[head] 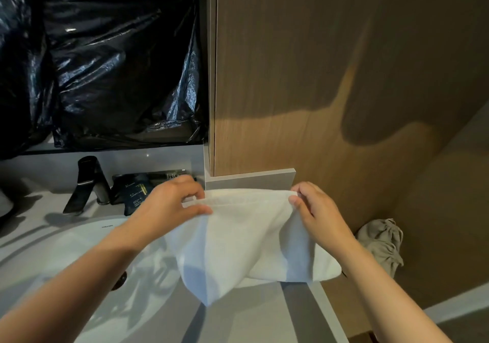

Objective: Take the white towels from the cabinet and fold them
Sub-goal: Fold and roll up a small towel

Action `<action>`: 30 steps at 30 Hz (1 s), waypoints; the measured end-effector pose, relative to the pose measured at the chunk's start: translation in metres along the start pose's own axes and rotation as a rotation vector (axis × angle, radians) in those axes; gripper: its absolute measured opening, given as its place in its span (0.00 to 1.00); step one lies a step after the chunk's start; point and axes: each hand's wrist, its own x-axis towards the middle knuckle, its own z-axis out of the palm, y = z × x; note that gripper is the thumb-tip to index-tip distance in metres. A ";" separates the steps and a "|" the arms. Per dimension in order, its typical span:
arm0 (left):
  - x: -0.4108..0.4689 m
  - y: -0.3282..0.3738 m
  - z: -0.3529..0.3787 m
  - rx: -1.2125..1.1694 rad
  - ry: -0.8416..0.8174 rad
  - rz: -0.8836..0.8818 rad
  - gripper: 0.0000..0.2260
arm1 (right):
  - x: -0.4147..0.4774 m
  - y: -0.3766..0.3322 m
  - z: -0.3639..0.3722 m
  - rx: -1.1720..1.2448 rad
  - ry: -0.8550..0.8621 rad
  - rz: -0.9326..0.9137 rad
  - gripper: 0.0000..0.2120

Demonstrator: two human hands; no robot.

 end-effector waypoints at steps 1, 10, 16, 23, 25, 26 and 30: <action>0.004 0.003 -0.003 0.014 -0.006 0.025 0.09 | 0.002 0.000 -0.003 -0.018 0.005 0.005 0.05; -0.002 -0.001 0.006 -0.046 -0.161 -0.077 0.05 | 0.007 0.012 -0.010 -0.197 0.008 -0.076 0.08; -0.009 -0.006 0.013 -0.029 -0.201 -0.143 0.08 | 0.003 0.015 -0.012 -0.205 -0.037 -0.064 0.07; -0.005 0.005 0.005 0.007 -0.079 -0.177 0.07 | 0.002 0.016 -0.026 -0.278 -0.104 -0.069 0.10; 0.000 0.013 0.005 0.098 -0.144 -0.203 0.09 | 0.000 0.016 -0.029 -0.324 -0.090 -0.065 0.14; 0.002 0.017 0.006 0.136 -0.163 -0.215 0.10 | 0.000 0.016 -0.029 -0.337 -0.072 -0.065 0.14; 0.008 0.031 0.000 0.135 -0.041 -0.228 0.09 | 0.005 0.015 -0.035 -0.321 0.045 -0.100 0.13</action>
